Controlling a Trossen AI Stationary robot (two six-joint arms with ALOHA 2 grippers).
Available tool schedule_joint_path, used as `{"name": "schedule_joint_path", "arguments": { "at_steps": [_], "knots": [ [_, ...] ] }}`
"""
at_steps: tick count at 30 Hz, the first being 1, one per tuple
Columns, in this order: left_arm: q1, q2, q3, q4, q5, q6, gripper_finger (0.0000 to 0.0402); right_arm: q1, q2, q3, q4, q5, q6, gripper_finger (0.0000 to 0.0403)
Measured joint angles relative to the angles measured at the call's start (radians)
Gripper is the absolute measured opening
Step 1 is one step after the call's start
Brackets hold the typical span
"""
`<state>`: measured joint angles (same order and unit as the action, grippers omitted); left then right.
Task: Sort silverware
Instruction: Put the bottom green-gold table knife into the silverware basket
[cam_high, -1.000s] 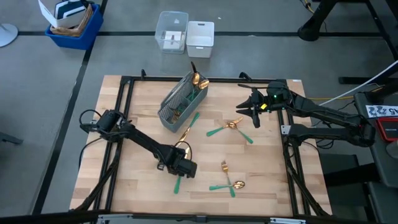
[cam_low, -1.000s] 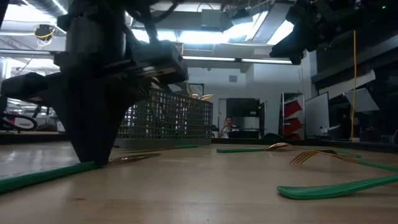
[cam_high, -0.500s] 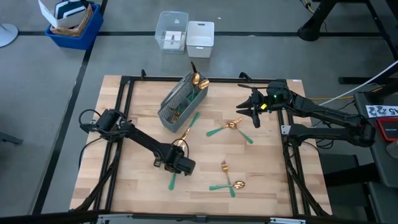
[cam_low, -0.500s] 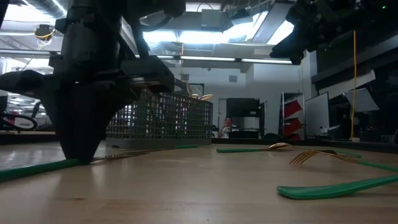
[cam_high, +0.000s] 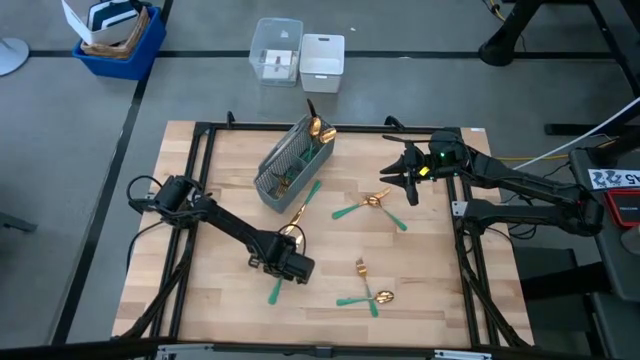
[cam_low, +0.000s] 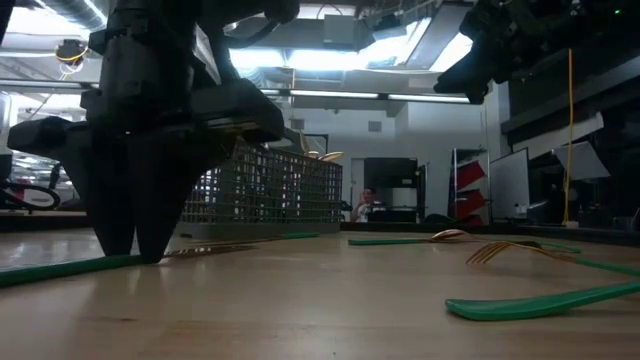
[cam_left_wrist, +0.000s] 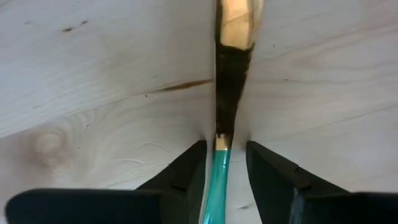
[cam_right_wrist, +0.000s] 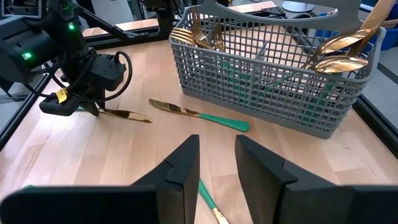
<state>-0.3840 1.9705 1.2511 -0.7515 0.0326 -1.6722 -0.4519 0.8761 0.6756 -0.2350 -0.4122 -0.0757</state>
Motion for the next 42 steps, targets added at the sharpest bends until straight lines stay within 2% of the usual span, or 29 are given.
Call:
{"name": "schedule_joint_path", "arguments": {
  "at_steps": [9, 12, 21, 42],
  "knots": [
    [0.000, 0.000, -0.001, -0.012, -0.002, 0.004, 0.0022, 0.000, 0.000, 0.000, 0.001, 0.000, 0.000, 0.0108],
    [0.000, 0.000, -0.001, -0.011, -0.003, 0.004, 0.0009, 0.000, 0.000, 0.000, 0.001, 0.000, 0.000, 0.0108],
    [0.000, 0.000, 0.002, -0.002, -0.009, 0.000, 0.0030, 0.000, 0.000, 0.000, 0.001, 0.000, 0.000, 0.0108],
    [0.001, 0.005, 0.044, 0.025, -0.025, -0.033, 0.0033, 0.000, 0.000, 0.000, 0.001, 0.000, 0.000, 0.0108]
  ]
}}
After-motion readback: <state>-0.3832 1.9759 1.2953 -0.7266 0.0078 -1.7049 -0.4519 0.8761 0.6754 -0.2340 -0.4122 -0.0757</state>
